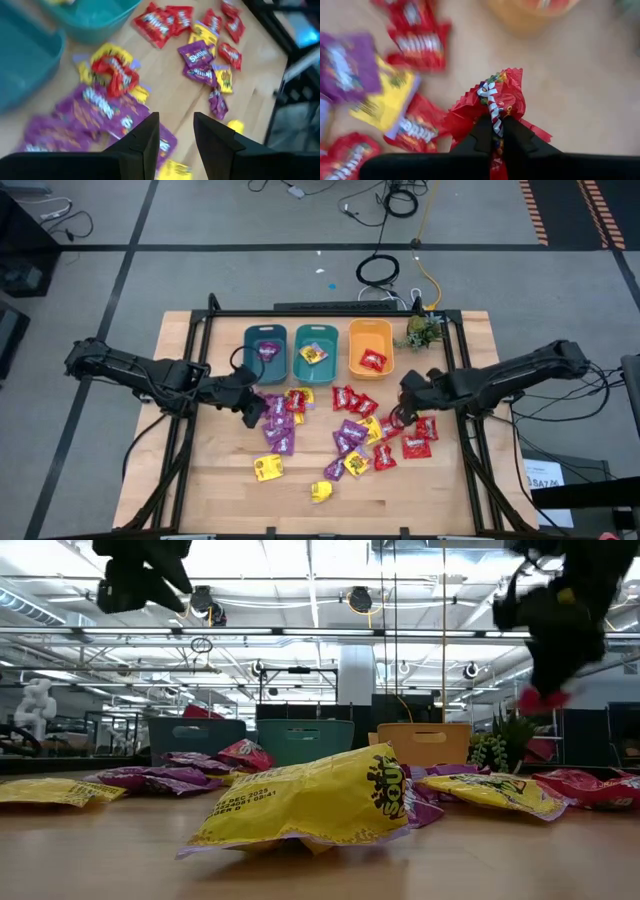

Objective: Sort candy
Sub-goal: Put the red candy into the yellow bin, then put the violet candy into the blue bin

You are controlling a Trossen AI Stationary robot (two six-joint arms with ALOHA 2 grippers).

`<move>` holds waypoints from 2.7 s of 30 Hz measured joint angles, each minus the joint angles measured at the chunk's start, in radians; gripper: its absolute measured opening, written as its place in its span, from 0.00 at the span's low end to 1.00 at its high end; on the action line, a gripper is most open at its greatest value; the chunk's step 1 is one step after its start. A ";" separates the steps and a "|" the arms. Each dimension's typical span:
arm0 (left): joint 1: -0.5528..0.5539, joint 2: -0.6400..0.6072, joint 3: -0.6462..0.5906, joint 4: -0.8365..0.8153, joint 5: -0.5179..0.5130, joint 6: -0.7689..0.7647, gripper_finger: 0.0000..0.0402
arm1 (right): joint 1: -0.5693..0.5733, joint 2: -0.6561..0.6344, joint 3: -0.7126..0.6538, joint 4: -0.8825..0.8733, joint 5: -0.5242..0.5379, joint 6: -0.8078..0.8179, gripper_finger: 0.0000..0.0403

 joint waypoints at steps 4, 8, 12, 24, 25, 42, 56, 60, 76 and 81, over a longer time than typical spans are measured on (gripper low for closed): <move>0.001 0.000 0.000 -0.028 -0.016 -0.051 0.32 | -0.017 -0.051 0.106 -0.013 0.131 -0.080 0.02; 0.001 0.000 0.000 -0.016 -0.022 -0.054 0.32 | -0.080 -0.060 0.186 -0.008 0.217 -0.221 0.02; 0.001 0.000 0.000 -0.024 -0.022 -0.061 0.32 | -0.191 -0.041 0.209 0.111 0.208 -0.403 0.02; 0.002 0.000 0.000 0.015 -0.107 0.006 0.32 | -0.447 0.139 0.208 0.388 0.049 -0.586 0.04; 0.002 0.000 0.000 0.015 -0.121 0.013 0.32 | -0.459 0.151 0.208 0.399 0.049 -0.575 0.05; 0.003 0.000 0.000 -0.033 -0.115 0.161 0.34 | -0.514 0.172 0.208 0.452 0.054 -0.435 0.41; 0.003 0.000 0.000 -0.084 -0.185 0.280 0.54 | -0.513 0.171 0.208 0.452 0.050 -0.405 0.52; 0.002 0.000 0.000 -0.079 -0.169 0.270 0.54 | -0.513 0.171 0.208 0.449 0.050 -0.405 0.52; 0.002 0.284 0.000 0.000 -0.112 0.340 0.54 | -0.513 0.170 0.208 0.436 0.048 -0.408 0.52; 0.003 0.408 0.000 0.005 -0.109 0.334 0.54 | -0.513 0.170 0.208 0.418 -0.006 -0.408 0.52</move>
